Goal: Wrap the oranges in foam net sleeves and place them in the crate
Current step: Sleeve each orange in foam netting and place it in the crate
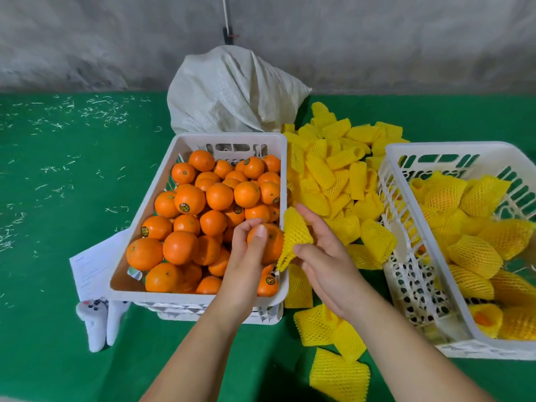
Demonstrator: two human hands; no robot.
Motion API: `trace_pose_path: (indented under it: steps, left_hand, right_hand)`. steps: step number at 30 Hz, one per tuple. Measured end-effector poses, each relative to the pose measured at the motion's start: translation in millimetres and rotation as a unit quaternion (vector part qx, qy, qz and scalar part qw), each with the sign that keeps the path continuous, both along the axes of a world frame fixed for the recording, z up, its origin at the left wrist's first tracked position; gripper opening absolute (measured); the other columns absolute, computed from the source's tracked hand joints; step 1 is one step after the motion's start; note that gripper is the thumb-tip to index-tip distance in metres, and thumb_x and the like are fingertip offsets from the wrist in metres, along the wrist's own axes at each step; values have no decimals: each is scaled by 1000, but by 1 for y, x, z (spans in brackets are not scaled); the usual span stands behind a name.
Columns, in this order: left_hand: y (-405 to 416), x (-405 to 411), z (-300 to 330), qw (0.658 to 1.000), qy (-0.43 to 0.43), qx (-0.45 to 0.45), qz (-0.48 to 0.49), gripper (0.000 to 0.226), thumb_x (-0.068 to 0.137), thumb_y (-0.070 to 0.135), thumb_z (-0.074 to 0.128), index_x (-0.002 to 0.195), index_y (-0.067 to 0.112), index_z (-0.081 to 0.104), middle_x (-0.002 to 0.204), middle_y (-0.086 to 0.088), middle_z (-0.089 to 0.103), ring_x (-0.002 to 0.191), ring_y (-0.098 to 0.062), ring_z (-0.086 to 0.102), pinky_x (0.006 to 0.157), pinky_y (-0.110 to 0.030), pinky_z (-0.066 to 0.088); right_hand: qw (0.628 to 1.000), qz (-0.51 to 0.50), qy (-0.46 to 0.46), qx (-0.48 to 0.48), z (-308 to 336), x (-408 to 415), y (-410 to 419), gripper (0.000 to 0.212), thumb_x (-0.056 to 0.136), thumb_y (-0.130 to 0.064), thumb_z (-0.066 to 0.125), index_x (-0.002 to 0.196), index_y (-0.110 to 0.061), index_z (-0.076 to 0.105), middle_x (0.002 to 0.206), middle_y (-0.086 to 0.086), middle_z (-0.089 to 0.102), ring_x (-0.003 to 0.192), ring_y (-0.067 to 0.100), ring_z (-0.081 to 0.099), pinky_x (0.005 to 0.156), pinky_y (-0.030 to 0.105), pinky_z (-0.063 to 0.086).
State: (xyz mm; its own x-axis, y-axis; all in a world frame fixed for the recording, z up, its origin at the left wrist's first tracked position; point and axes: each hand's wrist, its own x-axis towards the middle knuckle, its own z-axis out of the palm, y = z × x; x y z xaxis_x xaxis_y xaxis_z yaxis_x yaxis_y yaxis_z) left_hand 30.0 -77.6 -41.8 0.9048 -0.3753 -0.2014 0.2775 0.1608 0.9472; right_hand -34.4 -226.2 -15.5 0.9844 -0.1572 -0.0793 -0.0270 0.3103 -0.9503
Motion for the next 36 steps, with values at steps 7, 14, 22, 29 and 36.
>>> trace_pose_path:
  steps: [7, 14, 22, 29, 36]
  left_hand:
    - [8, 5, 9, 988, 104, -117, 3, 69, 90, 49, 74, 149, 30, 43, 137, -9, 69, 124, -30, 69, 91, -41, 61]
    - [15, 9, 11, 982, 123, -132, -61, 44, 100, 45, 55, 139, 24, 62, 143, -15, 61, 115, -36, 69, 95, -50, 60]
    - [24, 10, 12, 957, 141, -177, -182, 57, 80, 42, 67, 131, 18, 73, 128, -27, 58, 80, -41, 70, 63, -34, 60]
    - [20, 8, 11, 963, 111, -155, -193, 36, 83, 44, 69, 118, 32, 67, 119, -20, 62, 70, -42, 70, 53, -33, 55]
    - [23, 6, 8, 964, 80, -143, -208, 53, 86, 50, 65, 133, 25, 69, 109, -23, 63, 69, -40, 71, 52, -31, 56]
  right_hand:
    - [996, -83, 0, -14, 6, 3, 24, 22, 88, -34, 78, 109, -35, 72, 112, 6, 75, 102, 20, 72, 80, 28, 56]
    - [949, -272, 27, -156, 6, 3, 17, 11, 94, -35, 73, 85, -30, 71, 75, -12, 71, 70, 1, 63, 61, 20, 49]
    - [942, -211, 30, -260, 1, 16, 21, 12, 93, -25, 76, 96, -27, 65, 86, -9, 70, 82, 5, 67, 73, 27, 55]
    - [947, -203, 27, -248, 1, 14, 19, 6, 90, -27, 79, 94, -27, 74, 84, -11, 76, 78, 4, 71, 63, 17, 54]
    - [926, -219, 25, -306, 2, 17, 18, 9, 99, -25, 68, 93, -31, 71, 78, -16, 72, 70, 0, 66, 59, 13, 46]
